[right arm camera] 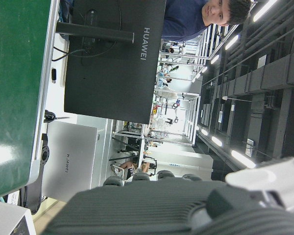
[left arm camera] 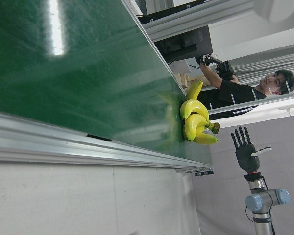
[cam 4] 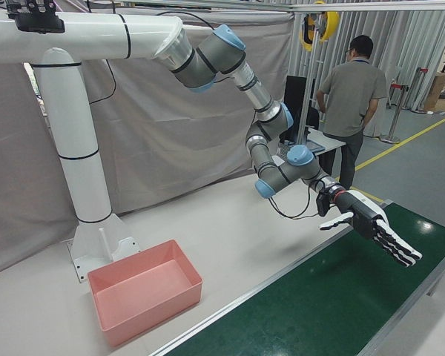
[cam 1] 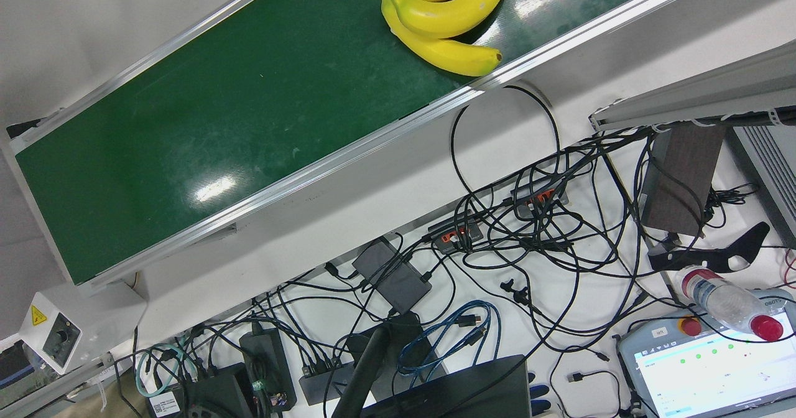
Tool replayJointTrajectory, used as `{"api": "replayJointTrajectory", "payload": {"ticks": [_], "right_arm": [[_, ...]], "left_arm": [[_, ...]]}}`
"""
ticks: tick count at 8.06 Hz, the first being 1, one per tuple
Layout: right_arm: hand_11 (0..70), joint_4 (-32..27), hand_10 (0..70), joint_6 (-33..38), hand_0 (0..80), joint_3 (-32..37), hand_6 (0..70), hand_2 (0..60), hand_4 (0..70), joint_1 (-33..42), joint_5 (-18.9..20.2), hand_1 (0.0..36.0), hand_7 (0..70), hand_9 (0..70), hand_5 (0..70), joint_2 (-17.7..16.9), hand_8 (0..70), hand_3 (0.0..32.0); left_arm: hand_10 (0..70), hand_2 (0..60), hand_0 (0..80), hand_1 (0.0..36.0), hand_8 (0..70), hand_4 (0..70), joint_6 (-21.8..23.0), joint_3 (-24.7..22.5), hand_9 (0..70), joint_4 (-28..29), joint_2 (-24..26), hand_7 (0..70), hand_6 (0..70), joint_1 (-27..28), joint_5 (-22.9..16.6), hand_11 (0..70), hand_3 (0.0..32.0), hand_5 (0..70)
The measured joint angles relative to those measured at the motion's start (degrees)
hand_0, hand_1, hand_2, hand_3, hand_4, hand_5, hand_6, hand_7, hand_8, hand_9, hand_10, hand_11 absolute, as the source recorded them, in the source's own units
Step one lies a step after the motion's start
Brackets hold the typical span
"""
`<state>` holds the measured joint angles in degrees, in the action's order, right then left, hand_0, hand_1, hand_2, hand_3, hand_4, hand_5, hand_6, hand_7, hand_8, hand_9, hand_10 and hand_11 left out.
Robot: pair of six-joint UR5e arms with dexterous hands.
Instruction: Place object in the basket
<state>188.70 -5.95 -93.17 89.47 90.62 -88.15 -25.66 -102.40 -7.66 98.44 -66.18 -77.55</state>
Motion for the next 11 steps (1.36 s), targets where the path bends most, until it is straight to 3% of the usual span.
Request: {"api": "replayJointTrajectory", "payload": {"ticks": [4,6,7,10,11], "right_arm": [[0.0,0.0,0.0,0.06,0.0,0.0,0.0,0.0,0.0,0.0,0.0,0.0,0.0,0.0,0.0,0.0,0.0,0.0],[0.0,0.0,0.0,0.04,0.0,0.0,0.0,0.0,0.0,0.0,0.0,0.0,0.0,0.0,0.0,0.0,0.0,0.0],[0.0,0.0,0.0,0.0,0.0,0.0,0.0,0.0,0.0,0.0,0.0,0.0,0.0,0.0,0.0,0.0,0.0,0.0],[0.0,0.0,0.0,0.03,0.0,0.0,0.0,0.0,0.0,0.0,0.0,0.0,0.0,0.0,0.0,0.0,0.0,0.0],[0.0,0.0,0.0,0.03,0.0,0.0,0.0,0.0,0.0,0.0,0.0,0.0,0.0,0.0,0.0,0.0,0.0,0.0]], "left_arm": [[0.8,0.0,62.9,12.8,2.2,6.8,-0.08,-0.37,4.8,-0.97,-0.08,1.3,0.0,-0.24,-0.05,3.6,3.6,0.0],[0.8,0.0,62.3,12.9,1.9,5.9,-0.12,-0.42,4.3,-1.18,-0.06,0.8,0.0,-0.2,-0.06,3.7,6.4,0.0],[0.8,0.0,63.9,13.7,0.1,3.9,-0.11,-0.4,1.6,-1.2,-0.03,0.0,0.0,-0.18,-0.06,3.7,9.6,0.0],[1.0,0.0,63.5,13.3,0.5,4.8,-0.09,-0.37,2.6,-1.22,-0.03,0.0,0.0,-0.13,-0.06,4.1,7.4,0.0],[0.8,0.0,65.5,13.7,0.5,4.5,-0.12,-0.38,2.5,-1.22,-0.02,0.0,0.0,-0.11,-0.06,3.8,8.6,0.0]]}}
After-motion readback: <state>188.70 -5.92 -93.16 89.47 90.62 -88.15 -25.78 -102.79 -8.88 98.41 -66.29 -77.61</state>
